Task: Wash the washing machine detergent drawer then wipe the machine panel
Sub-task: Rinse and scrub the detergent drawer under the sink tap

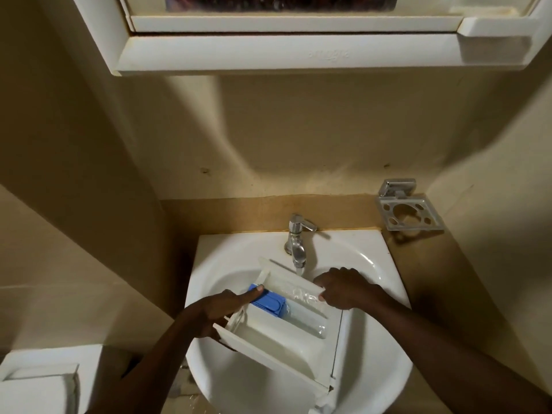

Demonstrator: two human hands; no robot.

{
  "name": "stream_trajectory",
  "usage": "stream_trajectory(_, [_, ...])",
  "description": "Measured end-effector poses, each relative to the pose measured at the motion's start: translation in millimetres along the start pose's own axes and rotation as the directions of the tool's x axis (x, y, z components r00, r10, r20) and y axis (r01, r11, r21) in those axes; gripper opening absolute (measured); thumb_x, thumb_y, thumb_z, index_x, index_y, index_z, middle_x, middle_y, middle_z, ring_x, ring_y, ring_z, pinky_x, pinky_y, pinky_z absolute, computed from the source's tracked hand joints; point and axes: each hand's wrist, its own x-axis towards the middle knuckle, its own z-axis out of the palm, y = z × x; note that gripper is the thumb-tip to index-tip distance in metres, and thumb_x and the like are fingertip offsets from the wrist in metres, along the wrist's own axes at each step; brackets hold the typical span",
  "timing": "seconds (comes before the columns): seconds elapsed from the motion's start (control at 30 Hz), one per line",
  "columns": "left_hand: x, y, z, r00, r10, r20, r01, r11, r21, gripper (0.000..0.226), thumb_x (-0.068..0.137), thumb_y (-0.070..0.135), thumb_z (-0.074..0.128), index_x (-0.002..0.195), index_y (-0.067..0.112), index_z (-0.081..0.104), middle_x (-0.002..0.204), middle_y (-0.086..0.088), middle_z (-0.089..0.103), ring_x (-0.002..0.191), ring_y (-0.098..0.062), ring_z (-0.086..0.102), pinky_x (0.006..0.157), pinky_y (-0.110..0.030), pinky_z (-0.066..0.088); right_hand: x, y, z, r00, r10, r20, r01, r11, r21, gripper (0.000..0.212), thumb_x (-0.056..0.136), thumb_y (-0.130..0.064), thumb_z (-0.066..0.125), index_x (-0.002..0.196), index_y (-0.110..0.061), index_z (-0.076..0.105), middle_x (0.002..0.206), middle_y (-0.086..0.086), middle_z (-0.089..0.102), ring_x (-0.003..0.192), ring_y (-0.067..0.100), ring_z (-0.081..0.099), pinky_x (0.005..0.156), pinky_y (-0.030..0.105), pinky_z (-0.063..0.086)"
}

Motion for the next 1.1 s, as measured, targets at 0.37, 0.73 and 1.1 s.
stream_trajectory(0.37, [9.7, -17.5, 6.8, 0.949, 0.238, -0.207, -0.283, 0.932, -0.225, 0.063, 0.060, 0.050, 0.085, 0.112, 0.022, 0.066, 0.098, -0.002, 0.077, 0.090, -0.023, 0.074, 0.082, -0.040, 0.060, 16.7, -20.4, 2.7, 0.964, 0.019, -0.266, -0.005, 0.999, 0.052, 0.022, 0.094, -0.034, 0.051, 0.113, -0.030, 0.062, 0.113, 0.003, 0.067, 0.106, 0.028, 0.062, 0.085, 0.032, 0.044])
stream_trajectory(0.73, [14.9, -12.7, 17.0, 0.880, 0.302, -0.367, -0.386, 0.905, -0.179, 0.039, 0.071, 0.037, 0.084, 0.104, 0.026, 0.064, 0.098, 0.001, 0.074, 0.087, -0.022, 0.072, 0.071, -0.034, 0.059, -6.4, -27.4, 39.6, 0.723, -0.047, -0.690, 0.190, 0.973, 0.134, 0.037, 0.073, -0.003, 0.068, 0.107, -0.015, 0.061, 0.109, -0.001, 0.059, 0.097, 0.015, 0.058, 0.083, 0.018, 0.048])
stream_trajectory(1.1, [28.3, -11.6, 13.9, 0.876, 0.310, -0.369, -0.383, 0.913, -0.143, 0.040, 0.070, 0.045, 0.082, 0.101, 0.029, 0.063, 0.100, 0.002, 0.071, 0.091, -0.021, 0.069, 0.077, -0.037, 0.059, -68.3, -88.6, 73.1, 0.928, 0.028, -0.371, 0.061, 0.972, 0.227, 0.038, 0.079, -0.015, 0.052, 0.117, -0.015, 0.048, 0.123, -0.001, 0.044, 0.115, 0.023, 0.051, 0.094, 0.029, 0.046])
